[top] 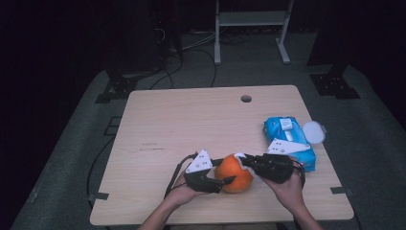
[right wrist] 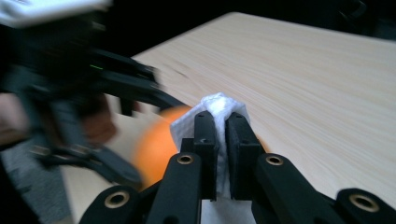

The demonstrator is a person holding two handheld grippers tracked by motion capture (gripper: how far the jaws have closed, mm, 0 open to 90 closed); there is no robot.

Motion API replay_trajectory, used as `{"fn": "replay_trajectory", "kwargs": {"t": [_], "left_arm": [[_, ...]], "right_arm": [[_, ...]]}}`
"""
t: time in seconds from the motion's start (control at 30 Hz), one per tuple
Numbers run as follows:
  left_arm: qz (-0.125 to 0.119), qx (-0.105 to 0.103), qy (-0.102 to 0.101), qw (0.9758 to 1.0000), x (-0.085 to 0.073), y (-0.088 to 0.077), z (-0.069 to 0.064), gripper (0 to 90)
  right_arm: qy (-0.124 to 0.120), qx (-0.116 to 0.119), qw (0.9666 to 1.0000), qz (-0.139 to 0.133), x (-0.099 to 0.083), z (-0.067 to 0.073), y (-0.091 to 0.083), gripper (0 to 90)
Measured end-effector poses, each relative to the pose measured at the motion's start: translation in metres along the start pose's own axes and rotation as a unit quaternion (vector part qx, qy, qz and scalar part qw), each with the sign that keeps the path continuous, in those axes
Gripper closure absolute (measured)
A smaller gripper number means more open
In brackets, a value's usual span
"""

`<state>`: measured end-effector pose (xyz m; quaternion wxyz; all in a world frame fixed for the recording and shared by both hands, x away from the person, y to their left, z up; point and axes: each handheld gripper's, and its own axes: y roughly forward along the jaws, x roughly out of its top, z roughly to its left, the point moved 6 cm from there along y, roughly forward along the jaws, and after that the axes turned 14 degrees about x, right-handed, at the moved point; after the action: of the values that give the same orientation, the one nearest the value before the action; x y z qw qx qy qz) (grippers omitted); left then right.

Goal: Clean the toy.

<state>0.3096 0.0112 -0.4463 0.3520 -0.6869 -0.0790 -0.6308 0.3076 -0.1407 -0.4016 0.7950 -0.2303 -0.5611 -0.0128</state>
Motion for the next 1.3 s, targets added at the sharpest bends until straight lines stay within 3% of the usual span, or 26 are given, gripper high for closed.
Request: {"fn": "replay_trajectory", "kwargs": {"t": [0.03, 0.1, 0.17, 0.2, 0.23, 0.33, 0.37, 0.47, 0.63, 0.67, 0.73, 0.83, 0.93, 1.07, 1.17, 1.23, 1.3], "left_arm": [[0.0, 0.002, -0.002, 1.0, -0.001, 0.0, 0.001, 34.8], [0.0, 0.001, -0.002, 1.0, -0.002, 0.0, 0.002, 34.7], [0.0, 0.003, -0.007, 1.0, -0.005, 0.0, 0.005, 34.7], [-0.001, 0.001, -0.009, 1.0, -0.006, 0.0, 0.006, 34.8], [-0.001, 0.001, -0.012, 0.9999, -0.006, 0.0, 0.007, 34.9], [-0.002, 0.002, -0.014, 0.9999, -0.005, 0.003, 0.006, 34.7], [-0.001, 0.003, -0.014, 0.9999, -0.005, 0.003, 0.005, 34.1], [-0.001, 0.005, -0.017, 0.9998, -0.006, 0.005, 0.005, 32.8], [-0.001, 0.011, -0.022, 0.9997, -0.004, 0.006, 0.004, 32.6], [-0.001, 0.011, -0.022, 0.9997, -0.004, 0.006, 0.004, 33.0], [-0.001, 0.01, -0.024, 0.9997, -0.005, 0.005, 0.005, 33.4], [-0.002, 0.009, -0.025, 0.9996, -0.005, 0.005, 0.005, 33.3], [0.0, -0.01, -0.018, 0.9998, -0.004, 0.003, 0.004, 31.5], [-0.007, -0.021, -0.024, 0.9995, -0.005, 0.001, 0.007, 21.5], [-0.007, -0.013, -0.01, 0.9998, -0.009, 0.009, 0.005, 11.5], [-0.009, -0.012, 0.012, 0.9998, -0.013, 0.015, 0.002, 10.2], [-0.016, -0.003, 0.015, 0.9997, -0.014, 0.016, 0.001, 15.4]], "right_arm": [[-0.009, 0.007, 0.9999, 0.004, 0.001, 0.005, 0.003, 83.0], [-0.026, -0.004, 0.9995, 0.017, 0.001, 0.009, 0.006, 83.0], [-0.021, -0.013, 0.9995, 0.018, -0.001, 0.001, 0.004, 83.0], [-0.021, -0.03, 0.9991, 0.022, -0.004, -0.006, 0.002, 83.0], [-0.013, -0.045, 0.9986, 0.026, -0.008, -0.014, -0.001, 83.0], [0.036, -0.04, 0.9984, 0.018, -0.02, -0.031, -0.008, 83.0], [0.04, -0.037, 0.9984, 0.014, -0.021, -0.031, -0.008, 83.1], [0.019, -0.038, 0.9989, 0.018, -0.015, -0.021, -0.004, 83.1], [-0.013, 0.005, 0.9999, 0.01, -0.004, 0.003, 0.004, 82.8], [-0.026, -0.004, 0.9995, 0.019, -0.004, 0.006, 0.005, 82.8], [-0.022, -0.006, 0.9996, 0.017, -0.005, 0.002, 0.004, 82.9], [-0.004, -0.022, 0.9997, 0.012, -0.011, -0.015, 0.0, 82.9], [0.009, -0.023, 0.9996, 0.011, -0.017, -0.024, -0.005, 82.9], [0.008, -0.018, 0.9997, 0.015, -0.018, -0.025, -0.007, 82.7], [0.002, -0.006, 0.9998, 0.017, -0.018, -0.021, -0.004, 82.5], [-0.003, -0.007, 0.9998, 0.019, -0.018, -0.019, -0.002, 82.4], [-0.005, -0.013, 0.9997, 0.021, -0.018, -0.02, -0.003, 82.3]]}}
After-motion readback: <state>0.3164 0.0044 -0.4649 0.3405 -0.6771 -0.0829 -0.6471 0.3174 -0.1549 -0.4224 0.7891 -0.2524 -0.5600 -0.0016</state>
